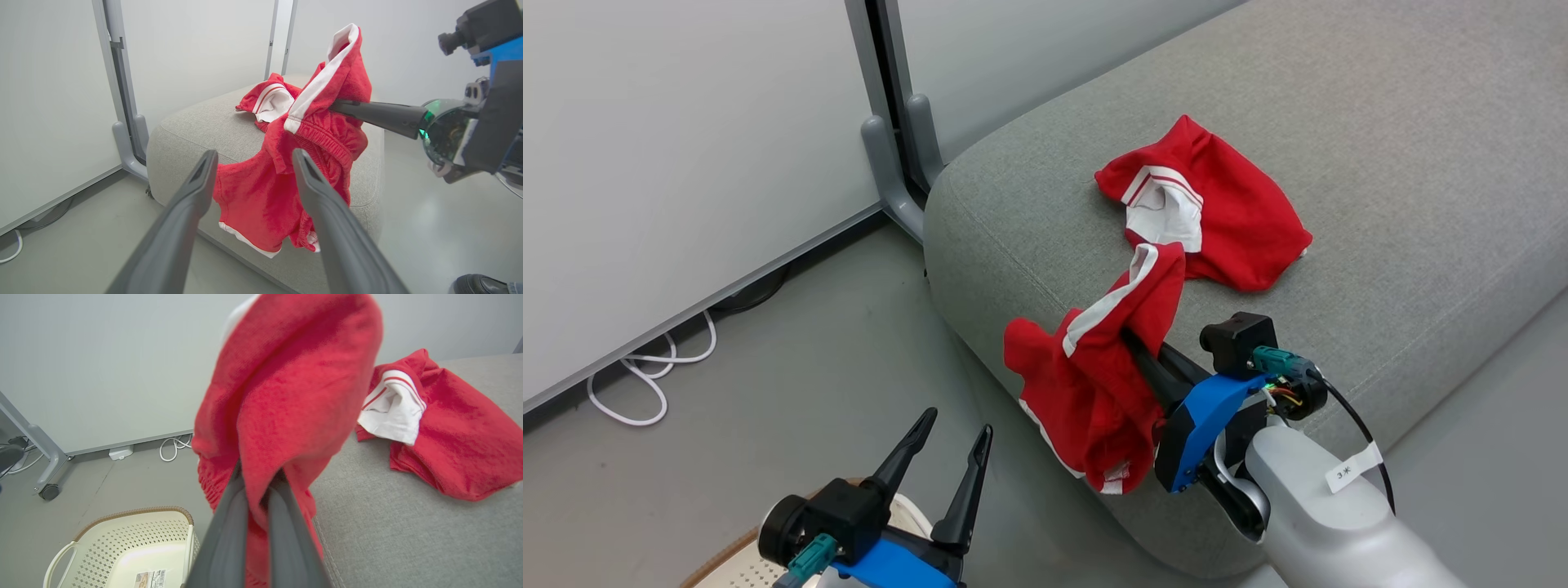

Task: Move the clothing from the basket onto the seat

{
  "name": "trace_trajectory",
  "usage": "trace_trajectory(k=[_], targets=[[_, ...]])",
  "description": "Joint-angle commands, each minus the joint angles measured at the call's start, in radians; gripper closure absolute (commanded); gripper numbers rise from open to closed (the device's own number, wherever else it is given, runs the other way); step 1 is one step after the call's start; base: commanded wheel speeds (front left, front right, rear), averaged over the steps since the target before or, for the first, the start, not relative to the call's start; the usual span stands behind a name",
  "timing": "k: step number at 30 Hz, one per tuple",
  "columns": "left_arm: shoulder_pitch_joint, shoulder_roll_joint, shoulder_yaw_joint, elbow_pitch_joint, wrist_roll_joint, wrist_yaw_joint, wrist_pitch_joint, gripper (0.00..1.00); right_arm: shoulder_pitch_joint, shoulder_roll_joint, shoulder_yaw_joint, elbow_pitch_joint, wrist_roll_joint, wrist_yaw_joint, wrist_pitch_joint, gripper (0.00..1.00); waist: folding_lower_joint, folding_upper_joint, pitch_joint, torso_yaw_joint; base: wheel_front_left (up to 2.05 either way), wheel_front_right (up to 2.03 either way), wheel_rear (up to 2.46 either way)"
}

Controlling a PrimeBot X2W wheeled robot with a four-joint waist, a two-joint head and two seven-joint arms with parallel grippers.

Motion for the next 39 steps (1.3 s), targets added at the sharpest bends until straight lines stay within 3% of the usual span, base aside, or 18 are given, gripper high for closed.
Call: trace_trajectory(k=[1, 18, 26, 39], targets=[[-0.003, 0.0, 0.0, 0.001, 0.001, -0.001, -0.003, 0.0, 0.011, -0.002, -0.003, -0.005, -0.003, 0.0, -0.003, 1.0, 0.0, 0.0, 0.001, -0.006, 0.0, 0.0, 0.0], [-0.017, 0.006, -0.007, 0.002, -0.004, -0.001, -0.003, 0.0, -0.008, 0.002, -0.031, -0.008, 0.0, 0.0, -0.004, 1.0, 0.0, 0.0, 0.013, -0.012, 0.0, 0.0, 0.0], [-0.023, 0.014, 0.006, -0.014, 0.013, -0.001, -0.003, 0.0, -0.138, -0.055, -0.128, -0.048, -0.01, 0.0, -0.003, 1.0, 0.0, 0.0, 0.047, -0.016, 0.0, 0.0, 0.0], [-0.086, 0.066, -0.007, -0.067, 0.038, -0.001, -0.003, 0.0, -0.423, -0.217, -0.297, -0.098, -0.041, 0.0, 0.039, 1.0, 0.0, 0.0, 0.188, 0.014, 0.0, 0.0, 0.0]])
